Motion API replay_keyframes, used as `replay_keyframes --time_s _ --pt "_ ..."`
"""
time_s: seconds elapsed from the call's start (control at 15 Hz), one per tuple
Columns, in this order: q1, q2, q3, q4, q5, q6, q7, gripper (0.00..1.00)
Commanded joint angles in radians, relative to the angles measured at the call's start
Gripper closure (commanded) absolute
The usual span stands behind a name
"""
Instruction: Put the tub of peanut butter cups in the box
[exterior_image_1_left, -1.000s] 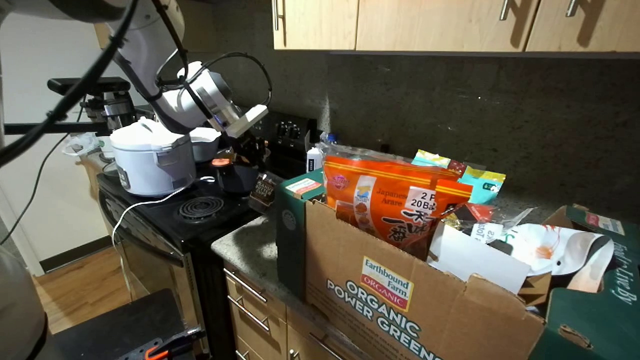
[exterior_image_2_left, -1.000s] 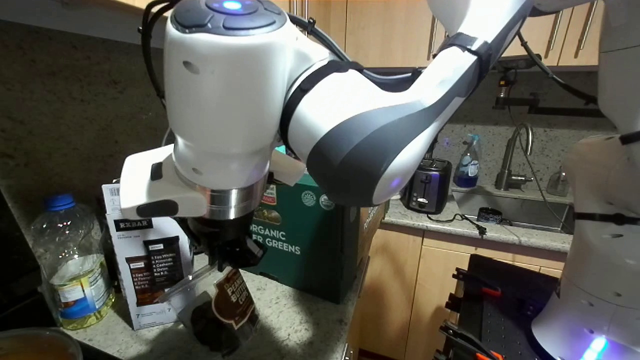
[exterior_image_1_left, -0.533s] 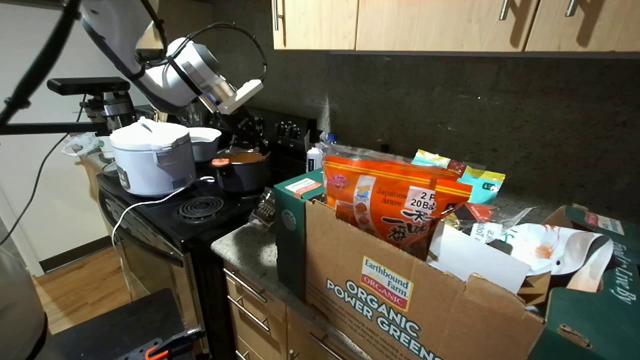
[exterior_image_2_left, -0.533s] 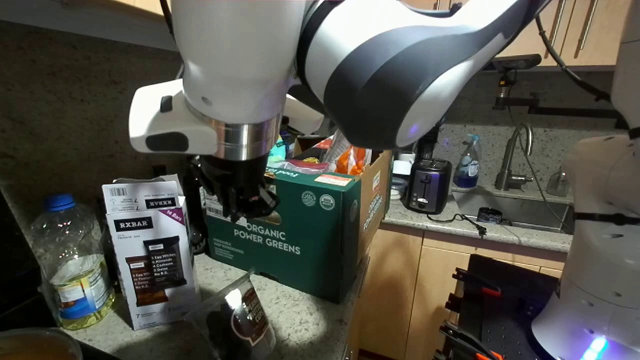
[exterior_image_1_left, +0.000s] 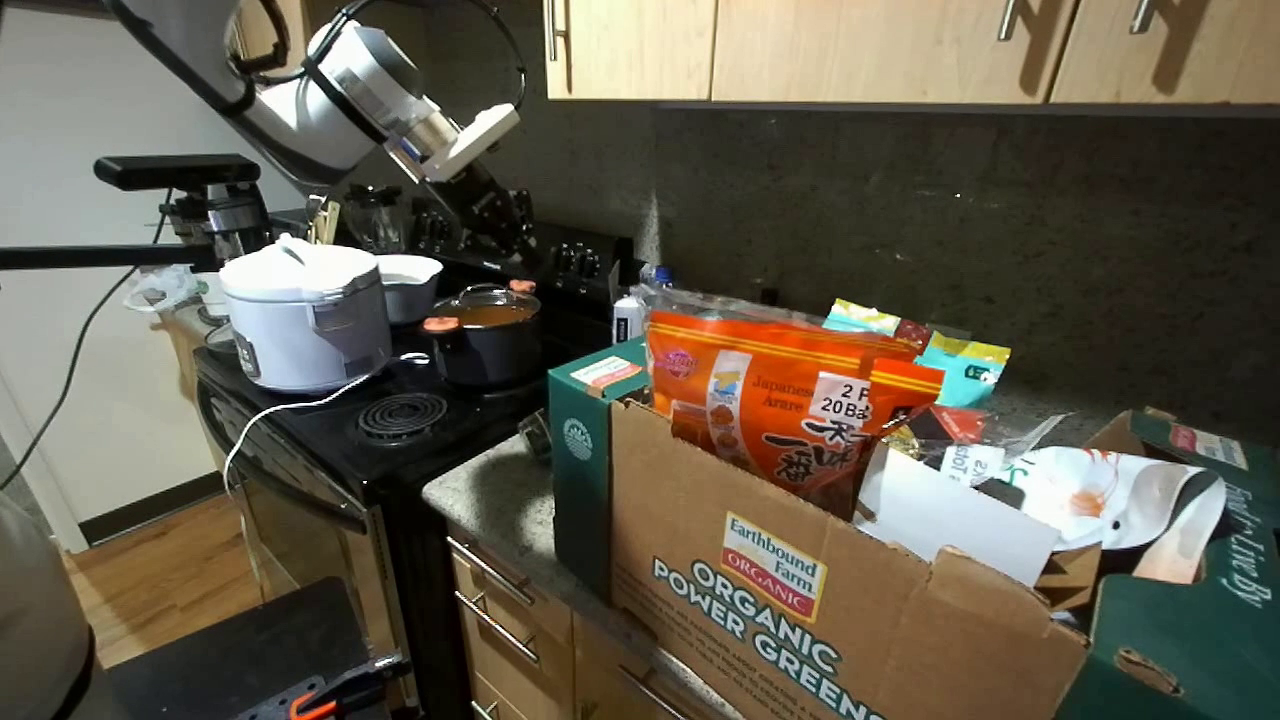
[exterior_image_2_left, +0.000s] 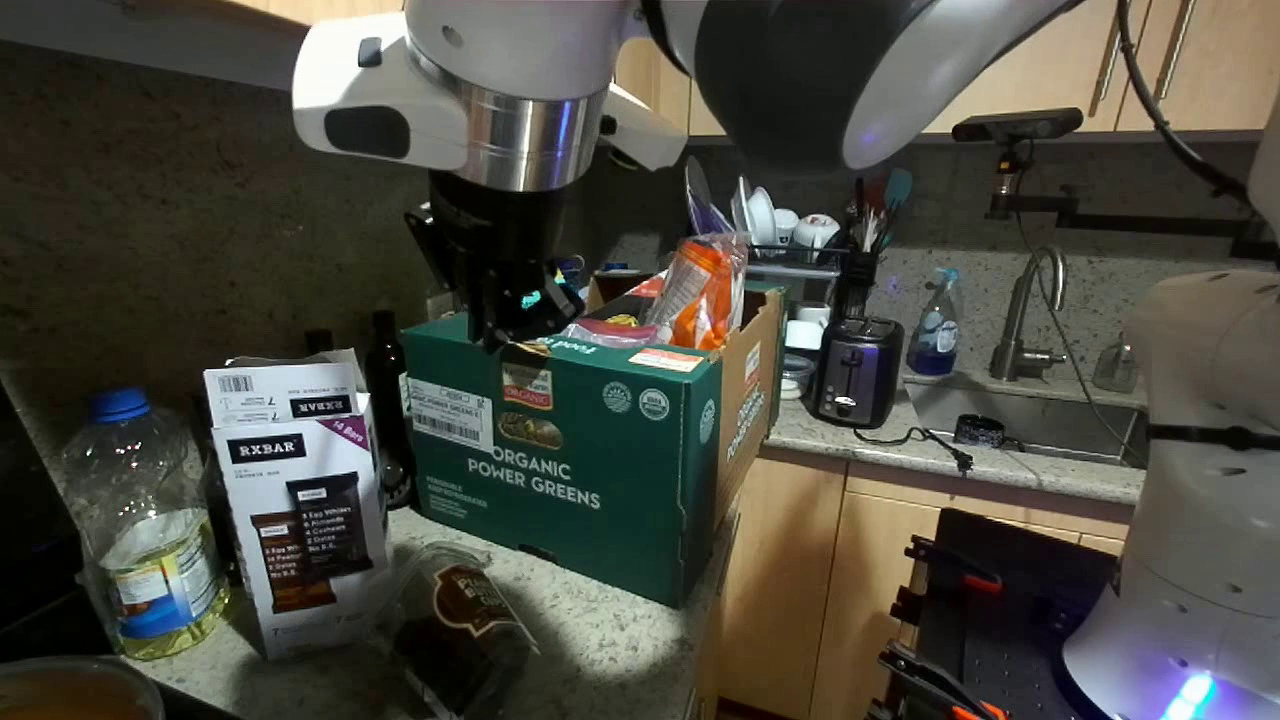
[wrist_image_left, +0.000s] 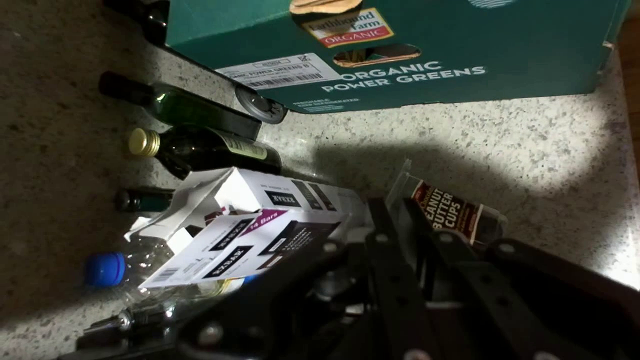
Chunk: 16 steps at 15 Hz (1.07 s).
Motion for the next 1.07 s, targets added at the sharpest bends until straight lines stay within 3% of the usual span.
replay_keyframes --time_s 0.0,0.27,0.33,0.4,0.67,0.8,1.0 --pt "-0.015 -0.035 -0.005 -0.045 0.035 0.024 -0.027 0.97" --pt "-0.031 -0.008 -0.016 -0.073 0.04 0.113 -0.016 0.97" --pt "-0.037 -0.002 -0.021 -0.084 0.027 0.154 -0.004 0.93" --pt "-0.044 0.006 -0.026 -0.094 0.014 0.195 0.008 0.78" --pt "-0.074 0.058 -0.054 -0.114 -0.008 0.352 0.015 0.65" --pt "-0.088 0.09 -0.068 -0.118 -0.001 0.417 0.009 0.53" --pt "-0.104 0.141 -0.08 -0.118 0.006 0.503 0.004 0.48"
